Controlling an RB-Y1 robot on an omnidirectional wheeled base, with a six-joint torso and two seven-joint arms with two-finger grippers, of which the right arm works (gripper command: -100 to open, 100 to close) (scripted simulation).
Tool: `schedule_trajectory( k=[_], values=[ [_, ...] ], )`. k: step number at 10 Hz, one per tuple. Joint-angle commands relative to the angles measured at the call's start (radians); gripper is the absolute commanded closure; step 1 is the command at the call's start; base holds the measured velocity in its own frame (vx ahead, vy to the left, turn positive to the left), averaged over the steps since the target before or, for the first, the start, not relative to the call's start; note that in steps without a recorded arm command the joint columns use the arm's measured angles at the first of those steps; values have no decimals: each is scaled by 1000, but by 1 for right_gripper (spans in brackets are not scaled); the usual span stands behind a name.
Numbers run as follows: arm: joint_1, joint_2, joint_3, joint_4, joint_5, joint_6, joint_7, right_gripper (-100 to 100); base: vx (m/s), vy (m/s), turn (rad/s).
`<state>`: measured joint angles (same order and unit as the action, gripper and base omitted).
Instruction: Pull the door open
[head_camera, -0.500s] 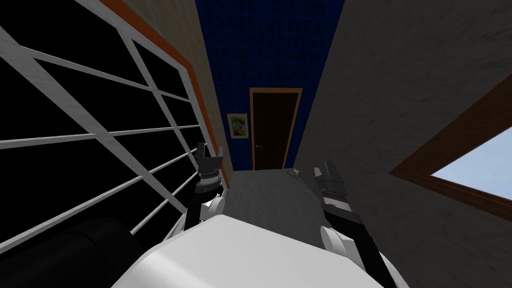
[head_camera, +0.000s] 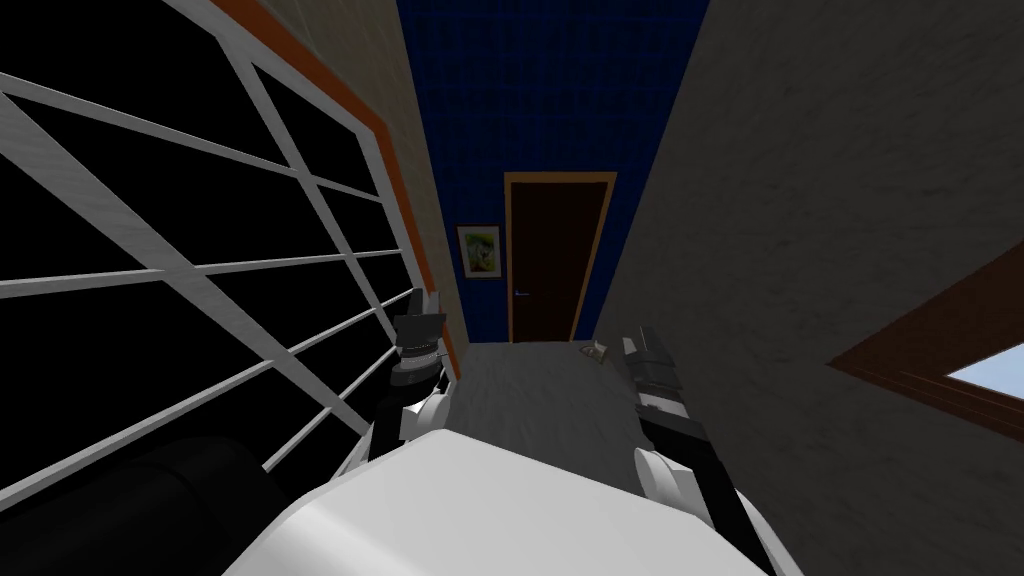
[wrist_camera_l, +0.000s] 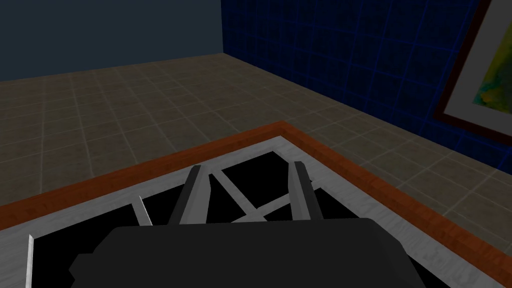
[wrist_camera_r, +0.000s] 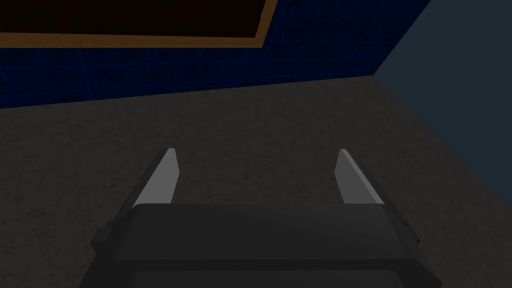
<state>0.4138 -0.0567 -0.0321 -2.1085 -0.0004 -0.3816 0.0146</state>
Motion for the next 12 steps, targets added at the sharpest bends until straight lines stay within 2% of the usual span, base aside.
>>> schedule_trajectory(
  k=[1, 8, 12],
  values=[
    [-10, -6, -2, 32, -7, -11, 0, -100, 96, 20, 64],
    [-57, -19, -2, 159, -30, -47, 5, -100, 83, 34, 49],
    [-90, -26, -2, 248, -47, -73, 9, -100, 95, 35, 64]
  ],
)
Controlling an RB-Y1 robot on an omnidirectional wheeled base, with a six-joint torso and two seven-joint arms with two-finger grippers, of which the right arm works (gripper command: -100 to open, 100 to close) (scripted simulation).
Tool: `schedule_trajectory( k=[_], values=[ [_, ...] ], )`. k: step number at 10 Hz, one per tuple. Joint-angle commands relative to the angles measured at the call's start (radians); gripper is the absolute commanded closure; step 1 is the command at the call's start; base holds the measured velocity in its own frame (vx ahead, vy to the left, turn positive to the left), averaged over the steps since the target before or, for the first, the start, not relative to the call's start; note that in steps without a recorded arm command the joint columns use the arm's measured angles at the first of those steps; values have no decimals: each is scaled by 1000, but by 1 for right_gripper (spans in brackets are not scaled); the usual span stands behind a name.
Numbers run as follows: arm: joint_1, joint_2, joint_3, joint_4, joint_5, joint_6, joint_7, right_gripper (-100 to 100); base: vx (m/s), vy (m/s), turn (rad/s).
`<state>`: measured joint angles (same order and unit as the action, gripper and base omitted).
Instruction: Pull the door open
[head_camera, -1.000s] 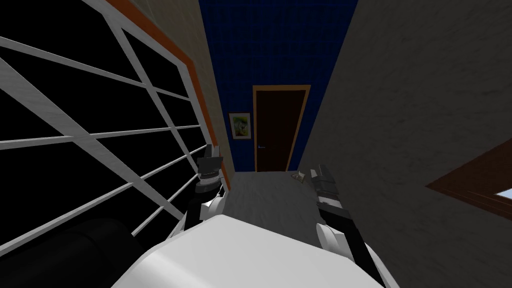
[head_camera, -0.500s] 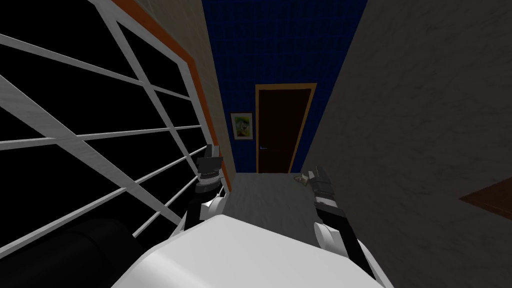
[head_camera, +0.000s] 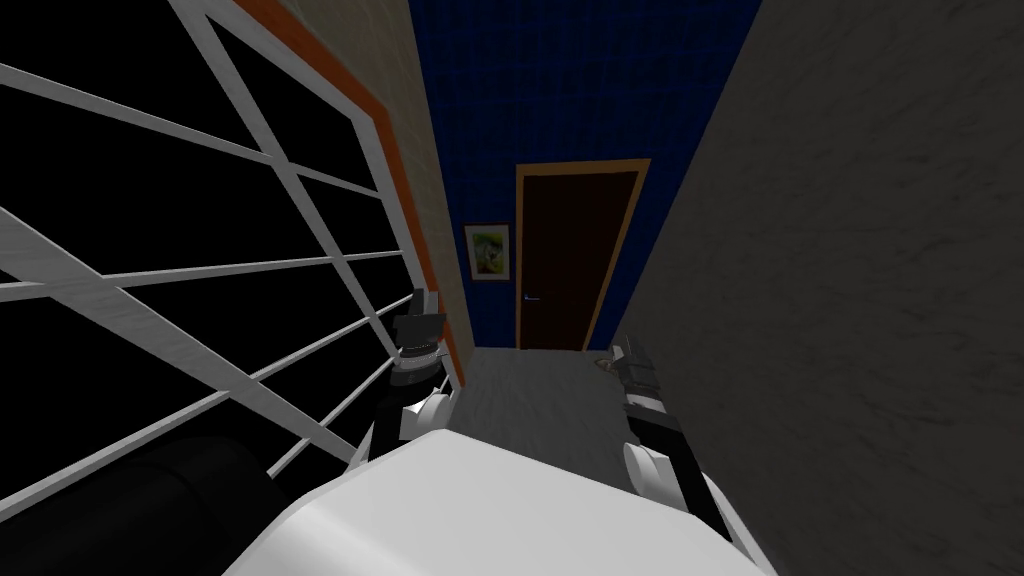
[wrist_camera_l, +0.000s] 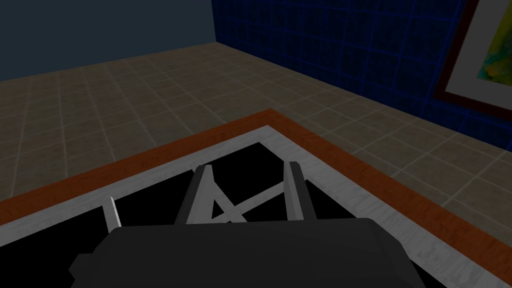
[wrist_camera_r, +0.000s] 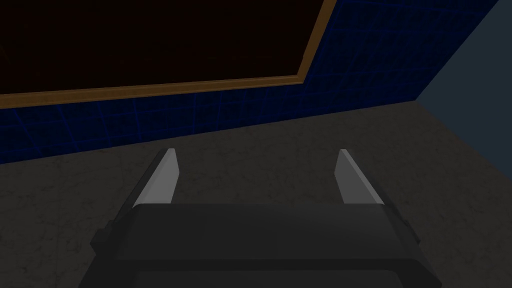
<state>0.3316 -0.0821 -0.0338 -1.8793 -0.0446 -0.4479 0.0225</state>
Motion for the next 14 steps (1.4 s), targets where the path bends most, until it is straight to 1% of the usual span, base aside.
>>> schedule_trajectory(
  k=[1, 6, 14],
  values=[
    [-17, -3, 0, 41, -7, -13, 2, -100, 90, 38, 63],
    [-63, -11, -1, 164, -30, -48, 8, -100, 104, 33, 69],
    [-143, -20, -1, 379, -69, -109, 17, -100, 106, 36, 75]
  ],
)
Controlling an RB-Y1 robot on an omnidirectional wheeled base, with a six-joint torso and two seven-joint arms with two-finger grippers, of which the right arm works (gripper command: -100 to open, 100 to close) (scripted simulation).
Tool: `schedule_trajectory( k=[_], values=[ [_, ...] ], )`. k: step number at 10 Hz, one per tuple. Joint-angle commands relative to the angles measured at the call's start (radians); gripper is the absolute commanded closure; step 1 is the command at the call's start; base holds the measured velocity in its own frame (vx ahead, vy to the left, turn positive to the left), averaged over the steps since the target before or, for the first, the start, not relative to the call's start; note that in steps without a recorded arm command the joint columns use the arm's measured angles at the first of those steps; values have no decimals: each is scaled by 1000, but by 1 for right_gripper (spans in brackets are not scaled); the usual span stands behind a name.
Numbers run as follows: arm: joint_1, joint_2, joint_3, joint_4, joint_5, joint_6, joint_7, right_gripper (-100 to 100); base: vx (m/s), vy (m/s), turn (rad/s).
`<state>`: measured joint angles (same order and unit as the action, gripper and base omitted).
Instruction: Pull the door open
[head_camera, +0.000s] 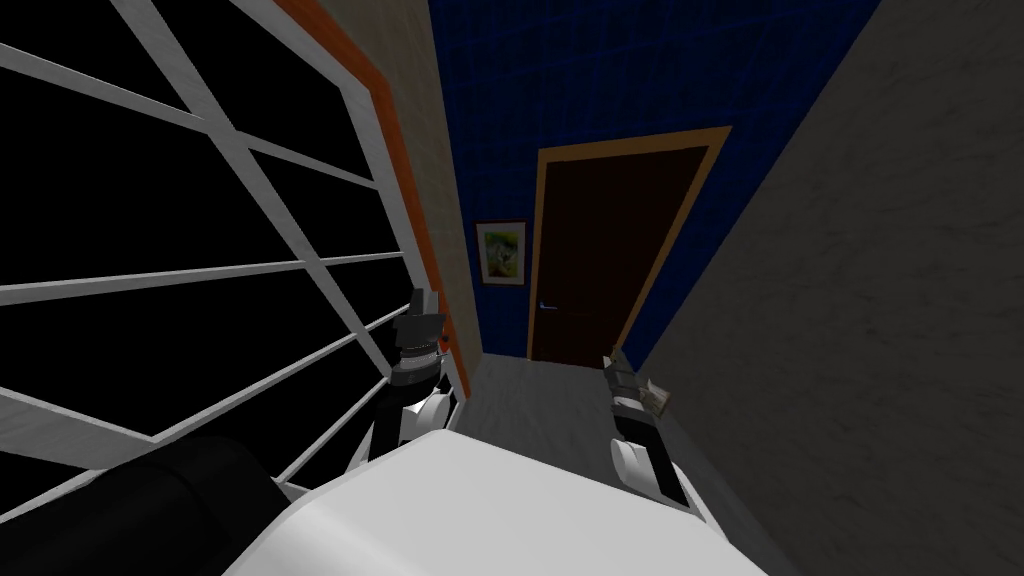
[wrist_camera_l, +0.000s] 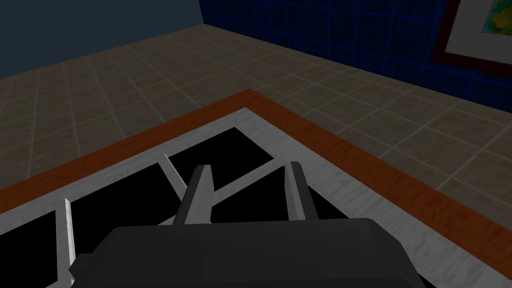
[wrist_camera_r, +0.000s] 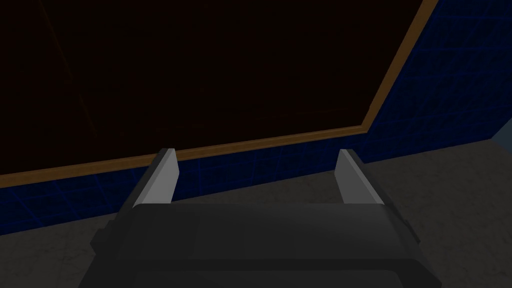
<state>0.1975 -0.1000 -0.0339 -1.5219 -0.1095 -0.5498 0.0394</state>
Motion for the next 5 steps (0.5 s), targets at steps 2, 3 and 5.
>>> schedule_trajectory(
  k=[2, 3, 5],
  values=[
    [-29, -5, -1, 77, -14, -22, 2, -100, 109, 12, 87],
    [-39, -6, -1, 104, -19, -30, 3, -100, 113, 30, 79],
    [-60, -7, -1, 159, -29, -45, 6, -100, 109, 33, 75]
  ],
)
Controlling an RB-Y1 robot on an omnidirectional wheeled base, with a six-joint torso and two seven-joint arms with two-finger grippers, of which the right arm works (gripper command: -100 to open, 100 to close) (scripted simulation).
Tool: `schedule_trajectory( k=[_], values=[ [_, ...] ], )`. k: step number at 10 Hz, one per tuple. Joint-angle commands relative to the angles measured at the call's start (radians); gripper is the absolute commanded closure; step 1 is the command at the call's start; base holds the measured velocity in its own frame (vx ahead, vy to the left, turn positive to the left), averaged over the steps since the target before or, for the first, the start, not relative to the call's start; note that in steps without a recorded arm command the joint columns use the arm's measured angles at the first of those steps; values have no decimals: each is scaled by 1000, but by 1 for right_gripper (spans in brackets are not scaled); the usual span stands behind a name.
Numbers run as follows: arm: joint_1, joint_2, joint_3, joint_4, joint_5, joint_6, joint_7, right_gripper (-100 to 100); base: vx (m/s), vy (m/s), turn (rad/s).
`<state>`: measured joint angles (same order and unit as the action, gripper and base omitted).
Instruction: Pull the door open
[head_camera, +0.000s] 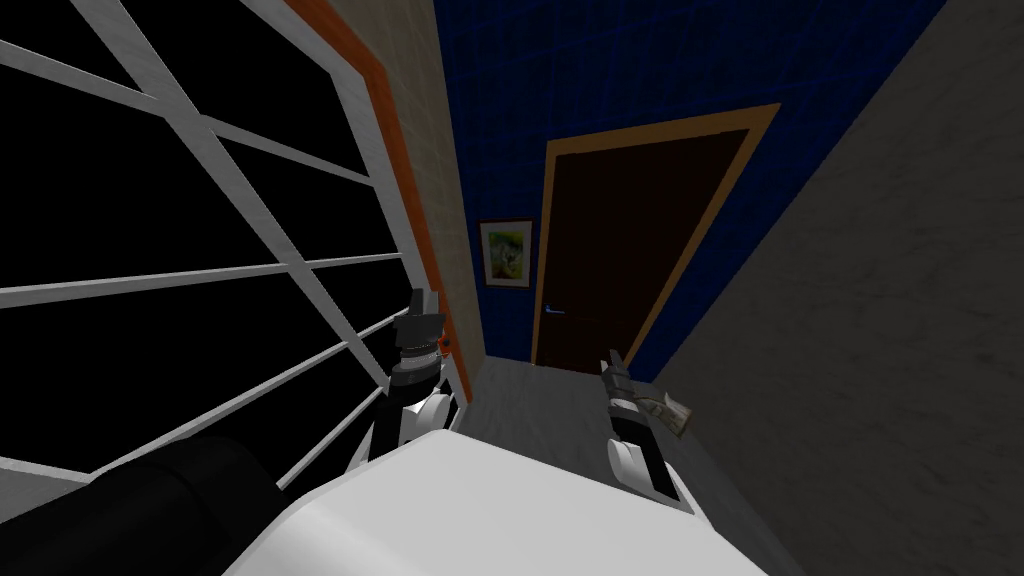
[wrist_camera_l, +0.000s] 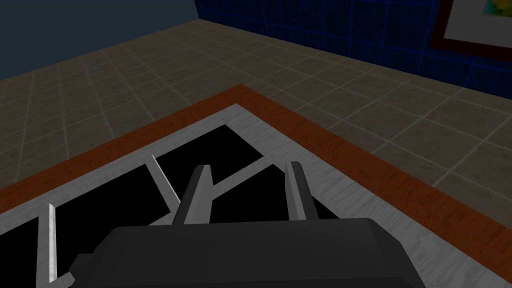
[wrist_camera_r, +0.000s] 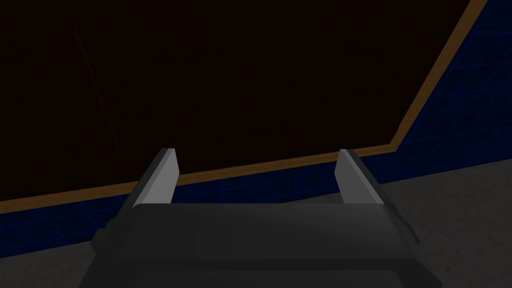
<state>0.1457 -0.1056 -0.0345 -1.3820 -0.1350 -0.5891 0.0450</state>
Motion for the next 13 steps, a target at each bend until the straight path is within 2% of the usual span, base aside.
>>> schedule_trajectory(
  k=[1, 13],
  values=[
    [-18, -2, -1, 47, -9, -14, 1, -100, 100, 35, 77],
    [-135, -8, -1, 361, -66, -103, 15, -100, 108, 19, 75]
  ],
)
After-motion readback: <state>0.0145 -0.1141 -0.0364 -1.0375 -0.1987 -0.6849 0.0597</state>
